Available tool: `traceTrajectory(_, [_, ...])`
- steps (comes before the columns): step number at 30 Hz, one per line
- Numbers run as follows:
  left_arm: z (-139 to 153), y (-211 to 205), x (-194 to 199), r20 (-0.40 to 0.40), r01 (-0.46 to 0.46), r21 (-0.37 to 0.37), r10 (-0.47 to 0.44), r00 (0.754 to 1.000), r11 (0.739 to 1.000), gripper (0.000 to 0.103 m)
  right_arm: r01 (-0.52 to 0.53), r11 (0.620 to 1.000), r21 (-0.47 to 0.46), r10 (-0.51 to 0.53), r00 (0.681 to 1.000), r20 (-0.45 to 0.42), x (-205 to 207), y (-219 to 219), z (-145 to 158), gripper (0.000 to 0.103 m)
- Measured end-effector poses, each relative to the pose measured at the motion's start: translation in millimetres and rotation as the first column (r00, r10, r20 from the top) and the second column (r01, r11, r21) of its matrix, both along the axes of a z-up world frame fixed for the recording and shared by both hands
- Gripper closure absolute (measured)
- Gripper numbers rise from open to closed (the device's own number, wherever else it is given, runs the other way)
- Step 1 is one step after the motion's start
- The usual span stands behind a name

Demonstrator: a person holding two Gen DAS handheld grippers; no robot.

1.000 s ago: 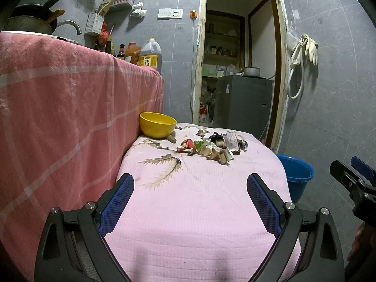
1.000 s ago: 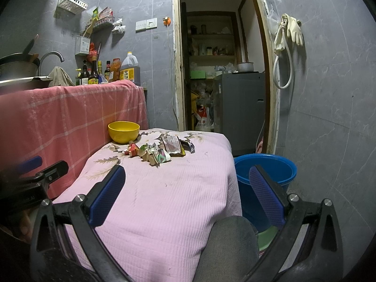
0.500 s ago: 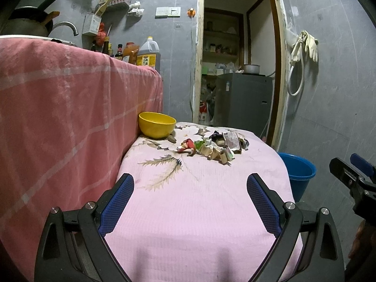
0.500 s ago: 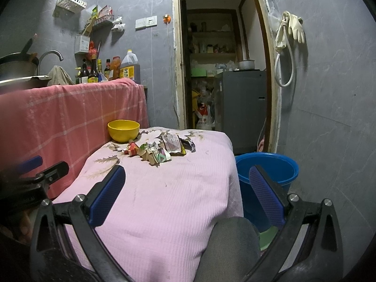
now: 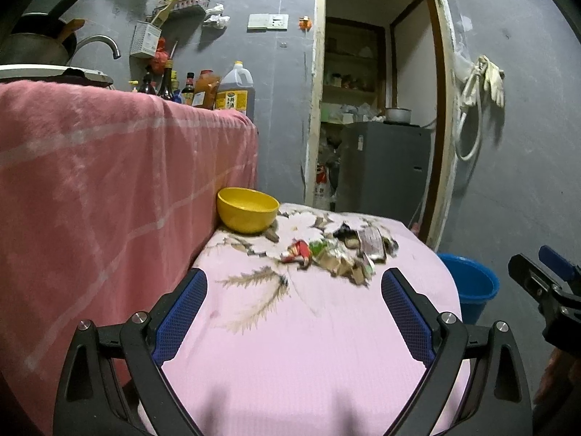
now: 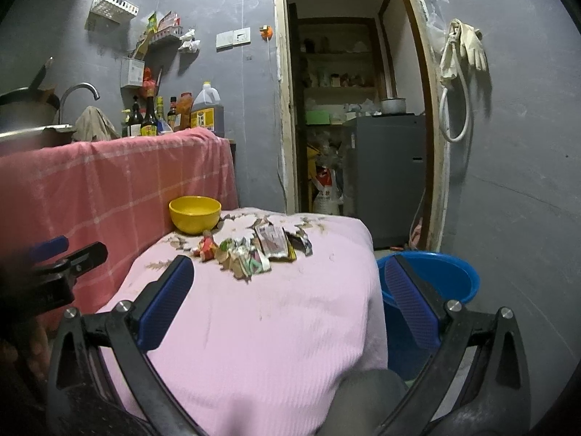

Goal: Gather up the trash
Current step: 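Move both tools toward the trash pile on the pink cloth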

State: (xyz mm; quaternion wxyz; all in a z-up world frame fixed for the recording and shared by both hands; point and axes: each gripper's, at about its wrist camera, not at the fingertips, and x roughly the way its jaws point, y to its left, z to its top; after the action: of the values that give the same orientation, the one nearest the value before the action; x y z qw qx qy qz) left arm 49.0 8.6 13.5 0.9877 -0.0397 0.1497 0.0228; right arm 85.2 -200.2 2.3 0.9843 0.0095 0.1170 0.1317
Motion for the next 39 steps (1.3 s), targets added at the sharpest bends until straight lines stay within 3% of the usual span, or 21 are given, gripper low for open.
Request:
traceTrajectory(13, [23, 10, 64, 0.082, -0.03, -0.013, 0.031, 0.996, 0.999, 0.009, -0.052, 0.999, 0.01, 0.051, 0.993, 0.104, 75, 18, 27, 0.0])
traceTrajectory(22, [22, 22, 110, 0.084, -0.052, -0.018, 0.053, 0.995, 0.998, 0.009, -0.085, 0.996, -0.021, 0.087, 0.99, 0.107, 132, 39, 23, 0.0])
traceTrajectory(30, [-2, 27, 161, -0.077, -0.065, -0.003, 0.065, 0.995, 0.998, 0.009, -0.086, 0.994, -0.062, 0.085, 0.996, -0.022, 191, 52, 0, 0.0])
traceTrajectory(39, [-36, 37, 209, -0.294, -0.022, -0.064, 0.002, 0.956, 0.998, 0.01, -0.138, 0.99, -0.034, 0.132, 0.98, -0.147, 229, 52, -23, 0.0])
